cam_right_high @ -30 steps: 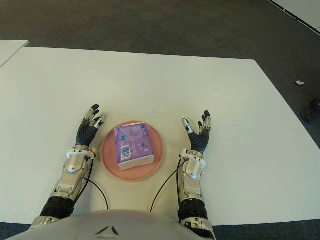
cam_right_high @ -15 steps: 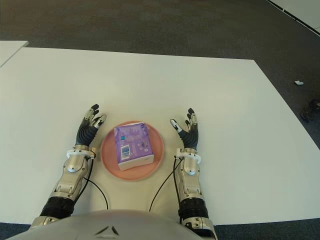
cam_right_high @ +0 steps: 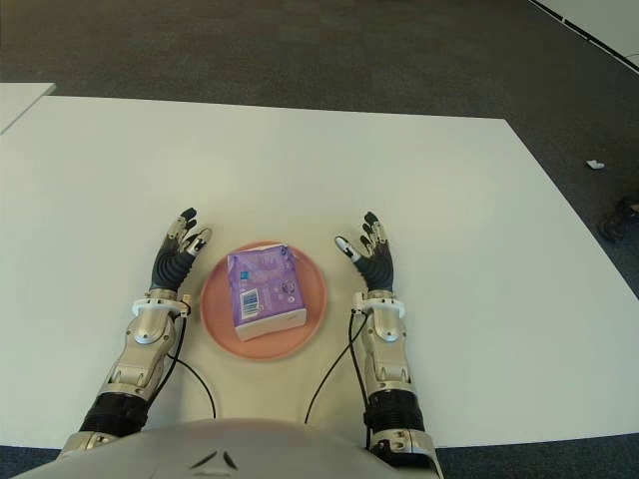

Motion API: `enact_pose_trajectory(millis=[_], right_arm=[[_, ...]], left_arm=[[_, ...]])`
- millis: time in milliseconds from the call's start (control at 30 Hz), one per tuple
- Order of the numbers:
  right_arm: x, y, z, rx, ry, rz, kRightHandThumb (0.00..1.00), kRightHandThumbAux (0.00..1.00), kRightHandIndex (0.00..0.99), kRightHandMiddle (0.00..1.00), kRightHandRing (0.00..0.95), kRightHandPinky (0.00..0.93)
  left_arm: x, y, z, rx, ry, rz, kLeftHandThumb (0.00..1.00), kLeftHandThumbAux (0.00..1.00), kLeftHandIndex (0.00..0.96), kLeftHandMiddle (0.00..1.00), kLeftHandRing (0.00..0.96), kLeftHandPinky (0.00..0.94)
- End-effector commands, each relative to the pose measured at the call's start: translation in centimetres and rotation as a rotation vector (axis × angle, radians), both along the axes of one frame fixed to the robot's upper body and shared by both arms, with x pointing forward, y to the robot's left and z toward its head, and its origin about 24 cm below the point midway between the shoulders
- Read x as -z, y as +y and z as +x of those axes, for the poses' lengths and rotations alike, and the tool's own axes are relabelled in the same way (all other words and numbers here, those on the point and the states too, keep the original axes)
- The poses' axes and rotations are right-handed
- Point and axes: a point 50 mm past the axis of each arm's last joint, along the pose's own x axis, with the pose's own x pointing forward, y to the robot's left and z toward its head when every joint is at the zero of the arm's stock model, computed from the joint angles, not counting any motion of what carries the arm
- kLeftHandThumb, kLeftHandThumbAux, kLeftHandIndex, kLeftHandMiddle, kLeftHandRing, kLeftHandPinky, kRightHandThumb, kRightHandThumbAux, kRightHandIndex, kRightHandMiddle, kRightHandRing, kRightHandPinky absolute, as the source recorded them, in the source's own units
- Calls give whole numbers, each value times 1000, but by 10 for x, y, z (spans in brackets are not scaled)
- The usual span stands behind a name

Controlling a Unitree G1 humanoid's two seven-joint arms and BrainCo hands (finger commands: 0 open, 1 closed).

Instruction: Put the tissue paper into the plate.

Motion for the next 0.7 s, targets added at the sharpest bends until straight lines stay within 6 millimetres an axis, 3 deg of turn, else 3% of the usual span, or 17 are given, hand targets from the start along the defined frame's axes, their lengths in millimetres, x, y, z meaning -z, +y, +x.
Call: enact_pose_trajectory(millis=[33,700], right_arm=[[43,0,-23,-46,290,62,11,662,0,0,0,0],[41,-4,-24,-180,286,72,0,665,0,0,0,0]], left_arm=[[9,1,-7,1,56,11,0,432,0,0,0,0],[7,2,-9,-2,50,4,0,441,0,0,0,0]])
